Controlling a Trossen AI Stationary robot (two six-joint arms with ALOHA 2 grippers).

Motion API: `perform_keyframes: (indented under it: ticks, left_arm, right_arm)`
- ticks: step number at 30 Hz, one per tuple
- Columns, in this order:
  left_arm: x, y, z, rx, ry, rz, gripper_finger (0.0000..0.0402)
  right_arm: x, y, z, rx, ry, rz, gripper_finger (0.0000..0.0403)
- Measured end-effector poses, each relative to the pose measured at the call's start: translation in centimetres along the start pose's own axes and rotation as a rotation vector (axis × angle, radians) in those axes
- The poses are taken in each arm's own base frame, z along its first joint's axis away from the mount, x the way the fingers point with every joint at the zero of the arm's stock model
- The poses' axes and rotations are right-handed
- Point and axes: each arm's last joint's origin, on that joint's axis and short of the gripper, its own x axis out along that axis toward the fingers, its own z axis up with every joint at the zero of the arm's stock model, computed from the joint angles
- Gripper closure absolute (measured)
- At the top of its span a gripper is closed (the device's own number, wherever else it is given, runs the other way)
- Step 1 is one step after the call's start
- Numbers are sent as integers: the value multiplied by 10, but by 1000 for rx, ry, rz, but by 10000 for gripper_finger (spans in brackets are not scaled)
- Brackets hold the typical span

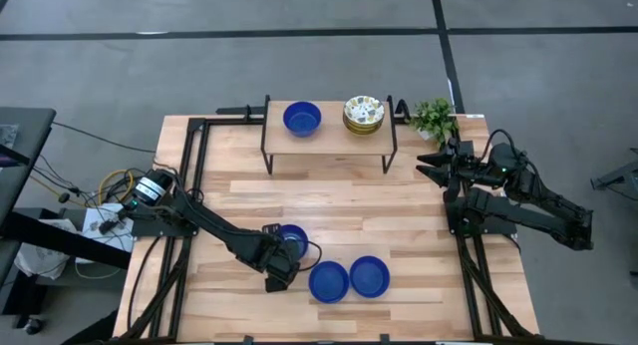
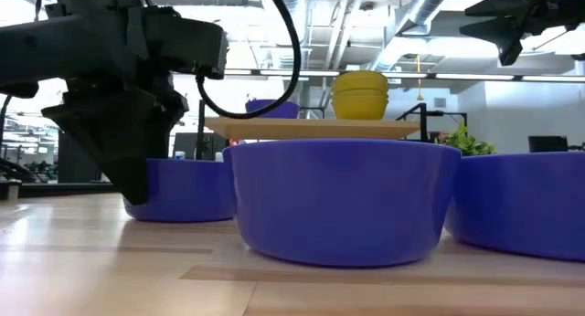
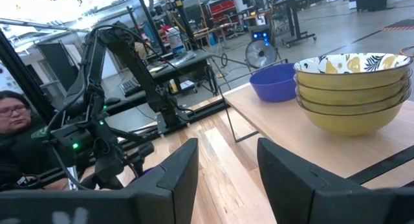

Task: Pick & Place Mini bowls
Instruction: Stack the blue bowl on top of the blue bowl on the shelf

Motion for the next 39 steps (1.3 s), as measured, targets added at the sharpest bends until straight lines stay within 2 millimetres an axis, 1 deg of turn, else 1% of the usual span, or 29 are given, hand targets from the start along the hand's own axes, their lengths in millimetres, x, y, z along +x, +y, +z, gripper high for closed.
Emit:
perform_keyframes:
  ticks: [3, 8, 9, 14, 17, 20, 22, 28, 32, 35, 39]
  left_arm:
    - [0, 0, 1, -2, -6, -4, 247]
    - [0, -2, 1, -4, -1, -35, 371]
    - [0, -2, 1, -3, -1, -34, 385]
    - [-2, -2, 2, -5, -3, -49, 393]
    - [-12, -2, 7, -16, -33, -81, 395]
    - [-32, 3, 13, -40, -92, -118, 397]
    - [-50, 7, 16, -58, -160, -120, 397]
    - [-112, 28, 22, -134, -440, -85, 397]
    - [-148, 40, 26, -129, -643, -99, 398]
    - [-165, 45, 31, -104, -763, -109, 398]
    - [-176, 50, 40, -85, -894, -108, 398]
  right_arm:
    - [0, 0, 0, 0, 0, 0, 257]
    - [0, 0, 0, 0, 0, -1, 255]
    - [0, 0, 0, 0, 0, 0, 255]
    - [0, 0, 0, 0, 0, 0, 257]
    - [0, 0, 0, 0, 0, 0, 259]
    - [0, 0, 0, 0, -1, -1, 259]
    - [0, 0, 0, 0, -1, -2, 258]
    - [0, 0, 0, 0, 0, -2, 259]
    - [0, 0, 0, 0, -1, -3, 261]
    - [0, 0, 0, -2, 0, -3, 262]
    - [0, 0, 0, -8, -1, -3, 260]
